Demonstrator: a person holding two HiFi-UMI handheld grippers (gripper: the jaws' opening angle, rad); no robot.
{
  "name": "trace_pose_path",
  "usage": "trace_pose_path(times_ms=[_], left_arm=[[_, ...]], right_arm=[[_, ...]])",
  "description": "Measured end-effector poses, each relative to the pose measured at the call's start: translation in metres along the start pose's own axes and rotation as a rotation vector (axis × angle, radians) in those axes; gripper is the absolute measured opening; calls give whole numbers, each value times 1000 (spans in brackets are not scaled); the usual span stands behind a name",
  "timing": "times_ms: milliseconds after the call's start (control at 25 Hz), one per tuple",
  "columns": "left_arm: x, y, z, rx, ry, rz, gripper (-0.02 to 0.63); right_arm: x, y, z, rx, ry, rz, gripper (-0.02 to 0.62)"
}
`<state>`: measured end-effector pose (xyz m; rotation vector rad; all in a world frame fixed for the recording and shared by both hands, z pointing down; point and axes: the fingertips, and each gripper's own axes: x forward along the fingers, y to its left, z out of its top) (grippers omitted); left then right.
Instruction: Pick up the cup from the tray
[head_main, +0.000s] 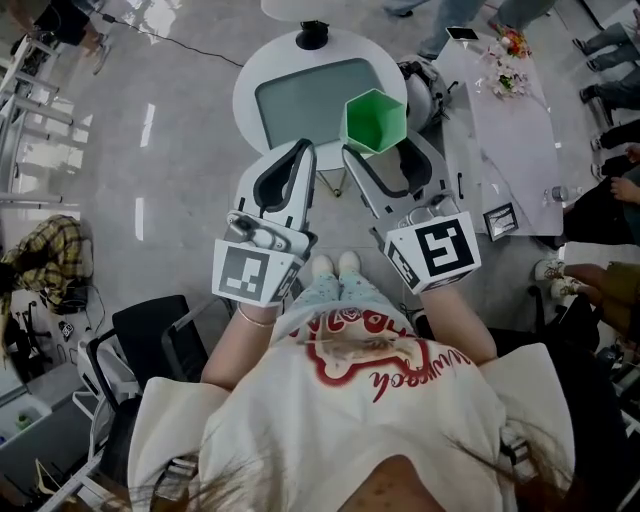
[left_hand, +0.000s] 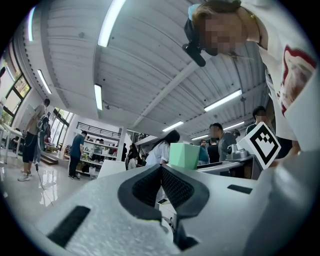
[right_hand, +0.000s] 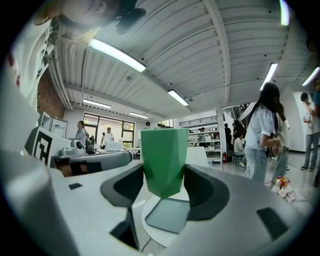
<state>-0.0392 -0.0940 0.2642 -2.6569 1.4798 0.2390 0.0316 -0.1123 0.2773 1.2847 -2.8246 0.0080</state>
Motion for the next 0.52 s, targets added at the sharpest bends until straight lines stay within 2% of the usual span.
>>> trace_pose_path(times_ms=[520], left_arm=[[-5,-4,8,7,-14,-15,12]], right_arm=[[-6,5,7,-13,-16,-12,263]])
